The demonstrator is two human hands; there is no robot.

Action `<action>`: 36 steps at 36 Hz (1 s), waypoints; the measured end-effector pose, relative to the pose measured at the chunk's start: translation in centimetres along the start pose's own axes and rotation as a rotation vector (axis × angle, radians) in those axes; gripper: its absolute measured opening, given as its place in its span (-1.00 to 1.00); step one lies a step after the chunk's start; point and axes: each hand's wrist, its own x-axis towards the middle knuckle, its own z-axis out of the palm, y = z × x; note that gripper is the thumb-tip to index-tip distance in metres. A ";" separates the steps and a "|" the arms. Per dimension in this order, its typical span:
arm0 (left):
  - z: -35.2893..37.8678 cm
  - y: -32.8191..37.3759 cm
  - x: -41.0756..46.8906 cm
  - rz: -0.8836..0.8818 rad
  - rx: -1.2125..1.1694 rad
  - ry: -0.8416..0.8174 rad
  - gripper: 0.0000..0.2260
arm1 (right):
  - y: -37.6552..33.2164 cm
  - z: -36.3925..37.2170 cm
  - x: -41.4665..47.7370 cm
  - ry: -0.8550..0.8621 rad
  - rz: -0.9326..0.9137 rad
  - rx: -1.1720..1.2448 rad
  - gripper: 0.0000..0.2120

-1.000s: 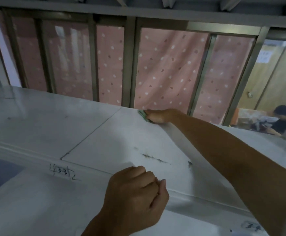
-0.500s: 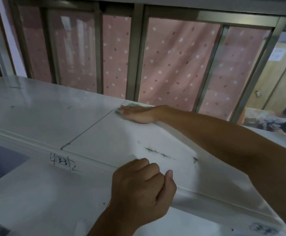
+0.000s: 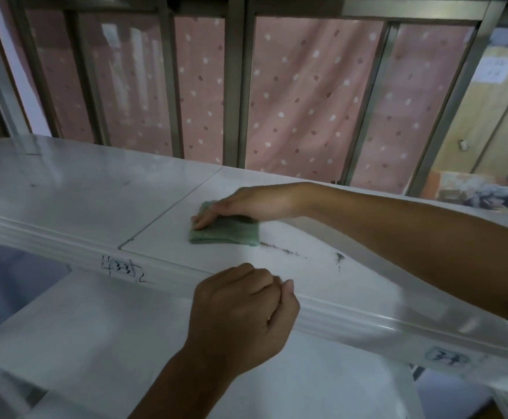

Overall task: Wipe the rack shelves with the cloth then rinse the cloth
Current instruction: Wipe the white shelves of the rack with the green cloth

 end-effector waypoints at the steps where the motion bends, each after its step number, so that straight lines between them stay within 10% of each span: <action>1: -0.3 -0.3 0.1 -0.018 -0.021 -0.043 -0.62 | -0.3 0.0 0.1 0.046 0.023 0.018 -0.57; 10: -3.0 -6.5 2.8 -0.030 -0.006 -0.167 -0.73 | -2.3 0.7 -2.0 0.452 0.160 -0.097 -0.56; 20: 1.2 -14.1 8.0 -0.327 -0.295 -1.093 -0.64 | 2.3 3.5 -12.5 0.672 0.560 -0.152 -0.42; 26: 0.1 -15.1 8.3 -0.367 -0.207 -1.167 -0.56 | 3.3 7.5 -18.3 1.034 0.606 -0.133 -0.74; 36: -2.7 -14.0 9.2 -0.327 0.072 -1.208 -0.56 | 2.2 9.3 -20.3 1.178 0.636 -0.174 -0.54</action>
